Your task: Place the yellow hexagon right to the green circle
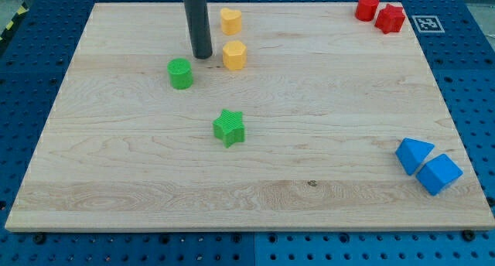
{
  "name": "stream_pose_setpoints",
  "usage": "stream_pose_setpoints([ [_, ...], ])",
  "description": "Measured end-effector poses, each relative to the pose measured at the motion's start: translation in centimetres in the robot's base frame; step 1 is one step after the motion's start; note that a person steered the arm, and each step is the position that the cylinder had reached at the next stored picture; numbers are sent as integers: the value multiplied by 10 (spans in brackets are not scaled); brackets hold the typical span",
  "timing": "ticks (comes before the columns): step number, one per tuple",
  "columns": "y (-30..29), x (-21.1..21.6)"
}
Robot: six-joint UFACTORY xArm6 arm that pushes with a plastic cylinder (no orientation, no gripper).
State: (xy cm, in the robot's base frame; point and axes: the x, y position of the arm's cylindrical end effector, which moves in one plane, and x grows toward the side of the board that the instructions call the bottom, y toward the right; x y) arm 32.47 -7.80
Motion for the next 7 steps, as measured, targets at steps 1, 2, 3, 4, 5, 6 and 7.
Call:
stream_pose_setpoints([
  [1,17,-2],
  [2,31,-2],
  [3,34,-2],
  [4,40,-6],
  [5,41,-24],
  [6,45,-24],
  [7,62,-13],
])
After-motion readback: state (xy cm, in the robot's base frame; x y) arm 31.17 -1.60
